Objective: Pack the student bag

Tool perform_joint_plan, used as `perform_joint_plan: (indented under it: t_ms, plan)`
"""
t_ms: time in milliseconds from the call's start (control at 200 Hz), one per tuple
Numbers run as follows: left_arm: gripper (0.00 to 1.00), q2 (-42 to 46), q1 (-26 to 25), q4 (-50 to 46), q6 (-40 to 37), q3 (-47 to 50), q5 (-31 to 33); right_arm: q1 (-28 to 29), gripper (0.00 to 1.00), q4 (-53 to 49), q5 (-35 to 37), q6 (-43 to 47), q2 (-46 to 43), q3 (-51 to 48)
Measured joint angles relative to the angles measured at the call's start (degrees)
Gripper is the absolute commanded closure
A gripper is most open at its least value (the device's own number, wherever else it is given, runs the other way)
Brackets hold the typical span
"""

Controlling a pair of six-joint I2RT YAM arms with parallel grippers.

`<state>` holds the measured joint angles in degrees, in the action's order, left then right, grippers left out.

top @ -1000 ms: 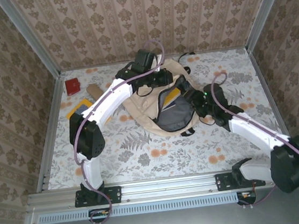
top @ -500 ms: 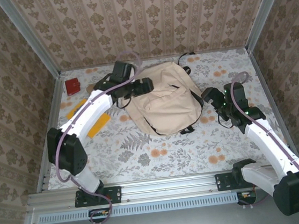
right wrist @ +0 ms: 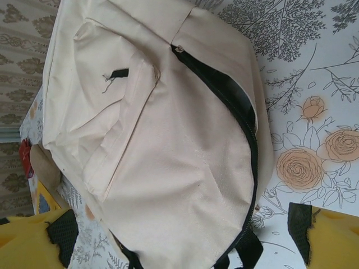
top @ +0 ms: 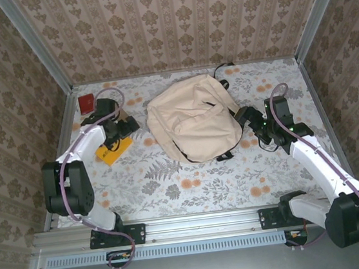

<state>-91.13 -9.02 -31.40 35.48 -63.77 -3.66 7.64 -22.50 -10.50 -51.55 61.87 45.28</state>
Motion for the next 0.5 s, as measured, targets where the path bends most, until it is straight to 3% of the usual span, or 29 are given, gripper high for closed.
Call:
perform_joint_plan:
  t_ms: [325,500]
  plan:
    - [0.09,-11.98,3.02,2.10,-1.84,-3.02,-3.85,0.00,0.00,0.04,-2.01,0.04,0.02,0.00]
    - [0.10,-13.07,2.64,2.71,-1.75,-3.93,-4.44,0.00,0.00,0.04,-2.23,0.02,0.02,0.00]
